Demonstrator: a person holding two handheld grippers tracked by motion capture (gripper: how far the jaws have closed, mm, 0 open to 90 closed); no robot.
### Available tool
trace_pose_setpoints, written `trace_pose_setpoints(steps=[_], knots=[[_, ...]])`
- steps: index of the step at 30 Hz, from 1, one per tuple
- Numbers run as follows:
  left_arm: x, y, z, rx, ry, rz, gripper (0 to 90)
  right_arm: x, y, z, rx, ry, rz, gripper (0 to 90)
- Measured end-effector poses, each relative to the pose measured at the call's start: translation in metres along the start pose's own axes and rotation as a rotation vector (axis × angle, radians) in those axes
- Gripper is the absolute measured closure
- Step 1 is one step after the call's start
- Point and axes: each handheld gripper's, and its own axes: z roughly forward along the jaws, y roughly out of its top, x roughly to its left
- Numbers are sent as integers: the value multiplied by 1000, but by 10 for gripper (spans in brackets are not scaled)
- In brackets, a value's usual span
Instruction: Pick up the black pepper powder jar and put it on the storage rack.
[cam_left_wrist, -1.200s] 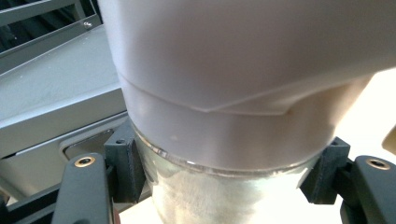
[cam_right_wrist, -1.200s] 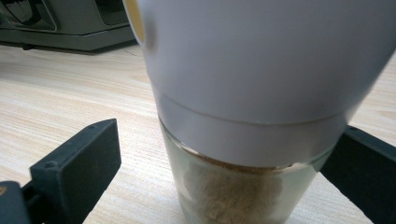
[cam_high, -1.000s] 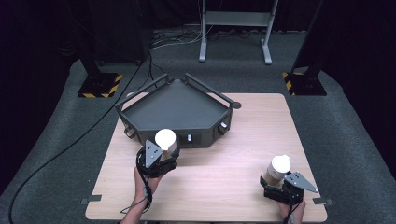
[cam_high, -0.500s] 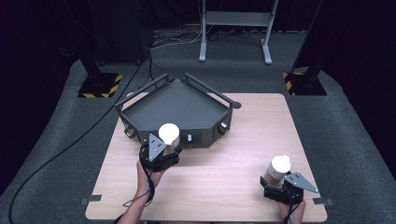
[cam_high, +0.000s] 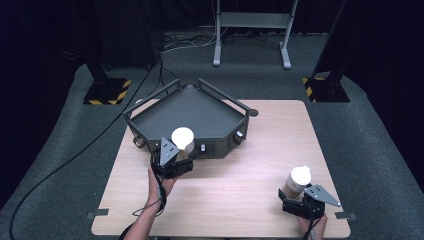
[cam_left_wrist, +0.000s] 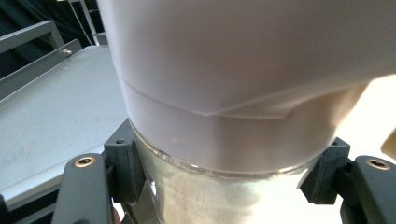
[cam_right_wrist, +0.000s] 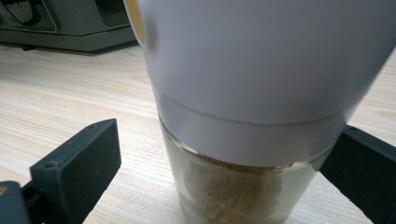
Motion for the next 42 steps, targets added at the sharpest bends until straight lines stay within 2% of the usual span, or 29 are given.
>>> trace_pose_setpoints(steps=[6, 11, 29, 42], knots=[[5, 6, 4, -3, -16, -20, 307, 0, 0, 0, -1, -1, 1, 0], [6, 11, 7, 1, -22, -7, 307, 0, 0, 0, -1, 1, -1, 0], [13, 34, 18, -7, -65, -9, 307, 0, 0, 0, -2, 1, 0, 0], [18, 45, 27, -7, -61, -13, 307, 0, -1, -1, -6, 0, -1, 0]])
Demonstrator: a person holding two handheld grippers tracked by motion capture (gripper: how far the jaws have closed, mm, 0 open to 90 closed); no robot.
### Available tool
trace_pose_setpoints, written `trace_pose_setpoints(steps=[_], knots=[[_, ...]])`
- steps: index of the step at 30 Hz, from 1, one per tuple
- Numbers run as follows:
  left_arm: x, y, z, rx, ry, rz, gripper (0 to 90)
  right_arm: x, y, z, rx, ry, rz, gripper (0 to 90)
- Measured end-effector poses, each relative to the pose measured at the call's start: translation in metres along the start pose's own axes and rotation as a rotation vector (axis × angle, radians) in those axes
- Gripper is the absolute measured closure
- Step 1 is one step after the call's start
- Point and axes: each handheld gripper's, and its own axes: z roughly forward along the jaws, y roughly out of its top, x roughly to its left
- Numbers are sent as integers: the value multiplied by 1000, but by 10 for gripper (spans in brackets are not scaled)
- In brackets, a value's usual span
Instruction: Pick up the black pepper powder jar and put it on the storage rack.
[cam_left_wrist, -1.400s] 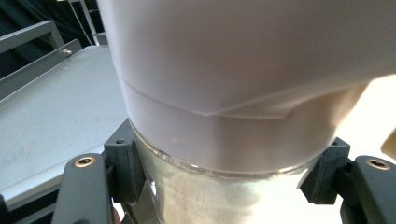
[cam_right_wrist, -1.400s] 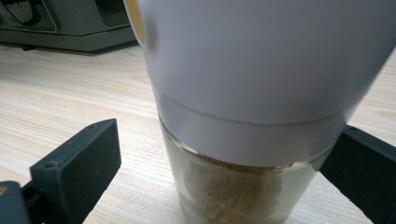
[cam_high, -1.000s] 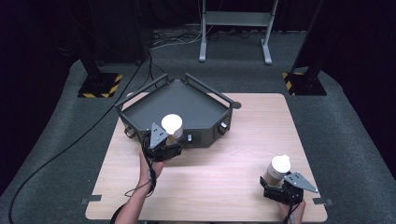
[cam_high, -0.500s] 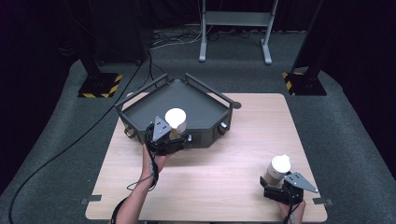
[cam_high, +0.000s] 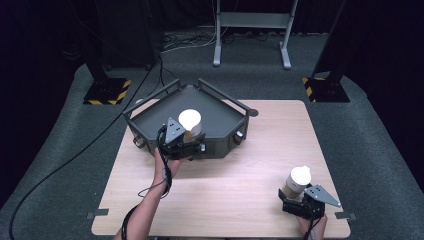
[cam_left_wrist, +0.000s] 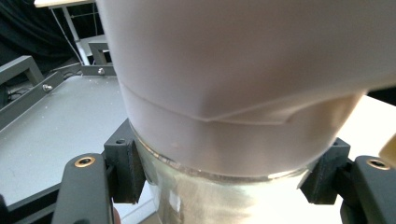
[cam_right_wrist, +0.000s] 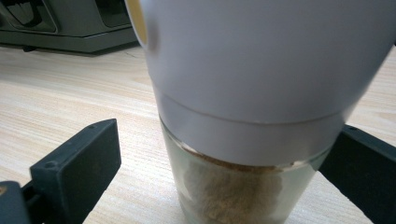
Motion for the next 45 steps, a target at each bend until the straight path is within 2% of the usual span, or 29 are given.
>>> trace_pose_setpoints(steps=[31, 45], knots=[[19, 13, 23, 18, 57, -46, 307, 0, 0, 0, -1, -1, 1, 0], [27, 14, 40, 49, 90, -80, 307, 0, 0, 0, -1, -2, 0, 0]])
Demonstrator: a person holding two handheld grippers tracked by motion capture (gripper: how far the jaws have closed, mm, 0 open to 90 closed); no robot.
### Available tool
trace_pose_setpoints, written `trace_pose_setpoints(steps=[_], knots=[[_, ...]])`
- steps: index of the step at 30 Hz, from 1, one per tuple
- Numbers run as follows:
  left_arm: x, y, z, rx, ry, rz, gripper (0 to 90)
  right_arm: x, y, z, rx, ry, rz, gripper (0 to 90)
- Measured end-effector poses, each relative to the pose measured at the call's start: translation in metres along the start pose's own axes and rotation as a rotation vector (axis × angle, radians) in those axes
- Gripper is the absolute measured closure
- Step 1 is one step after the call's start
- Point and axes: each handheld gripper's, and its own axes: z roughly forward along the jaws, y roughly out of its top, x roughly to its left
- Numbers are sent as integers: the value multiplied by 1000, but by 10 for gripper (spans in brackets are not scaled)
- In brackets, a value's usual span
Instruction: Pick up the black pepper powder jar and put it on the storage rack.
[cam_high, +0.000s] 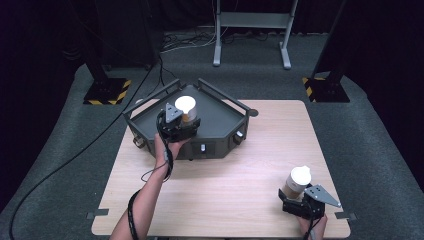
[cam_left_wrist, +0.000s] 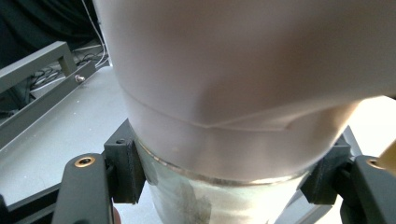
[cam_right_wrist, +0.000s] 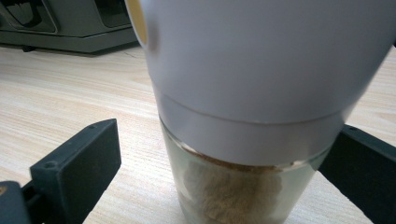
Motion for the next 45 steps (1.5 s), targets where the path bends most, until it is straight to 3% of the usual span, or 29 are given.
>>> trace_pose_setpoints(steps=[20, 31, 36, 45], knots=[[-3, -1, 16, 24, 42, -26, 307, 0, 0, 0, 0, 0, 0, 0], [-7, 2, 24, 62, 49, -28, 307, 0, 0, 0, 0, 1, -1, 0], [-8, 2, 24, 62, 51, -24, 307, 0, 0, 0, 1, 2, -2, 0], [-6, -4, 26, 41, 56, -56, 306, 0, 0, 0, -2, 0, -1, 0]])
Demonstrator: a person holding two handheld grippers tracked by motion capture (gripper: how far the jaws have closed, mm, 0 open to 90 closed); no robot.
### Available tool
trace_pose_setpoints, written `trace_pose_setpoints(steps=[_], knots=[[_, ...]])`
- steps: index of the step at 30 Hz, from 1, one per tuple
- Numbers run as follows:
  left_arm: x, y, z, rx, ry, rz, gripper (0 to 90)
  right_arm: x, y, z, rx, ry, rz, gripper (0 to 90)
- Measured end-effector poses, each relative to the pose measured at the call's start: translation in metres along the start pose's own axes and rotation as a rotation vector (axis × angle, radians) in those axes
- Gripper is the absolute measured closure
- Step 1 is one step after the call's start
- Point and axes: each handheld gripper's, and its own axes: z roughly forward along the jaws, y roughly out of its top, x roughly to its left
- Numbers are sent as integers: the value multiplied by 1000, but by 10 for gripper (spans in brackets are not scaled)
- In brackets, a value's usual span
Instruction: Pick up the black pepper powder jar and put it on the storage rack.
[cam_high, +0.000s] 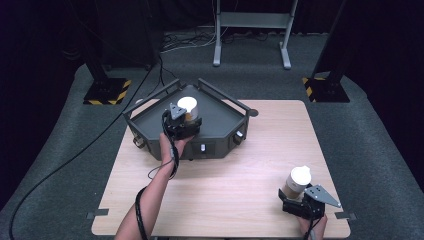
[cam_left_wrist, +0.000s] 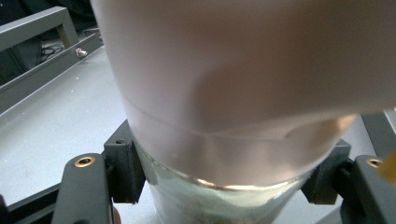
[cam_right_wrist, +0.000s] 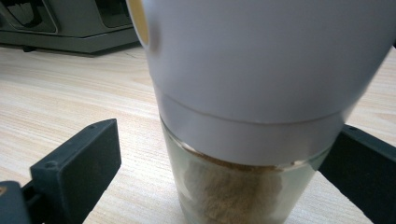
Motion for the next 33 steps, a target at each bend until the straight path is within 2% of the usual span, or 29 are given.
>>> trace_pose_setpoints(steps=[27, 33], knots=[[-6, -2, 12, -17, 33, -39, 304, 1, 0, 0, -2, -2, -3, 0], [-2, -5, 12, -18, 17, -61, 296, 1, -1, 0, -3, -1, -3, 0]])
